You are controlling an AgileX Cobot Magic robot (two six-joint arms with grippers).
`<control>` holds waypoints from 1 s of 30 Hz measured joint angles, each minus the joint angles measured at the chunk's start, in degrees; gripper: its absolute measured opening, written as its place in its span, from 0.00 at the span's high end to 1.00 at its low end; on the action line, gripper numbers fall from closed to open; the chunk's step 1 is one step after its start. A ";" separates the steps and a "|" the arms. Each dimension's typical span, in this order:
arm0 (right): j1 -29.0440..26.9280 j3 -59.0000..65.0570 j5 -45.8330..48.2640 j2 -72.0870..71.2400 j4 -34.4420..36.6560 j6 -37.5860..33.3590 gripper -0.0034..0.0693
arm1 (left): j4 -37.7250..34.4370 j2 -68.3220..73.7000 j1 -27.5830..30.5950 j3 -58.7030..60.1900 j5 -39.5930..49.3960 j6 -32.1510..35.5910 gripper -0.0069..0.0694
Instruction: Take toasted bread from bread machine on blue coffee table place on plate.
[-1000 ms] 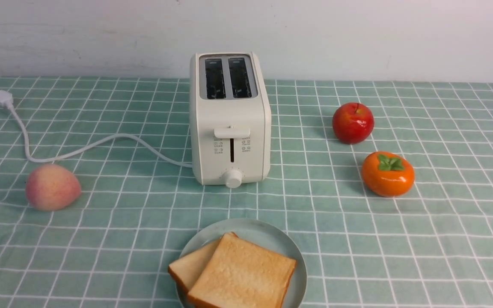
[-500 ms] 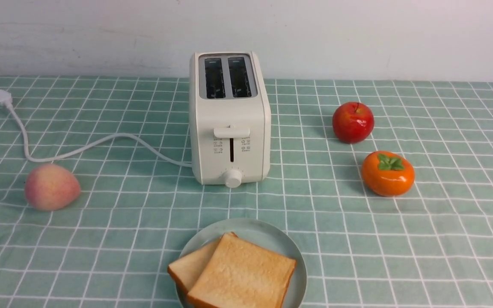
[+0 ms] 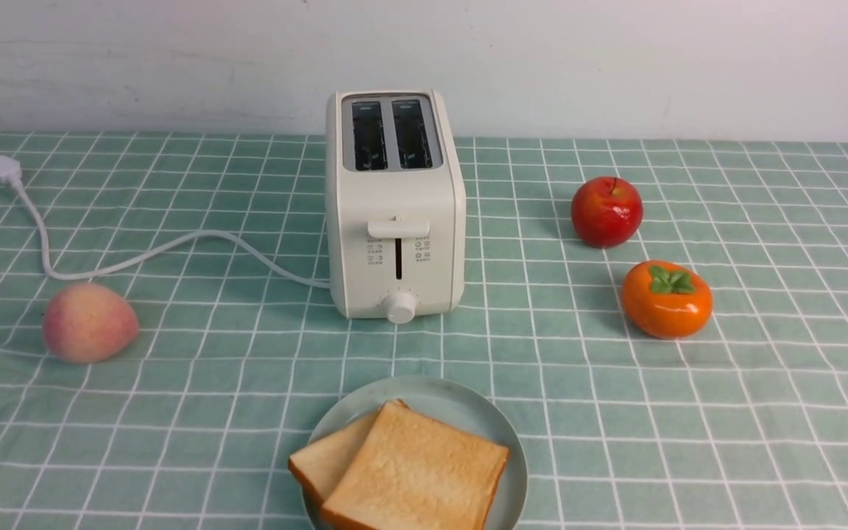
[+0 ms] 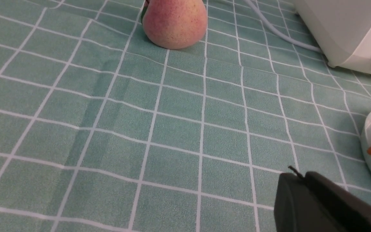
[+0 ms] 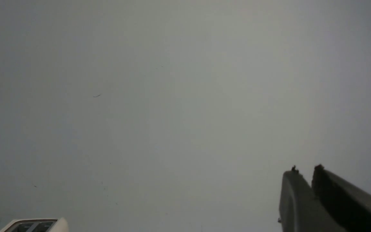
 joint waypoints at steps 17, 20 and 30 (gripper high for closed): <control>0.00 3.03 -0.10 0.00 12.18 -1.70 0.81 | 0.00 0.00 0.00 0.00 0.00 0.00 0.86; 0.00 7.99 -0.31 0.00 17.13 -5.18 0.81 | 0.00 0.00 0.00 0.00 0.00 0.00 0.85; -0.36 26.03 -5.11 0.00 19.61 -7.11 0.79 | 0.00 0.00 0.00 0.00 -0.05 0.00 0.84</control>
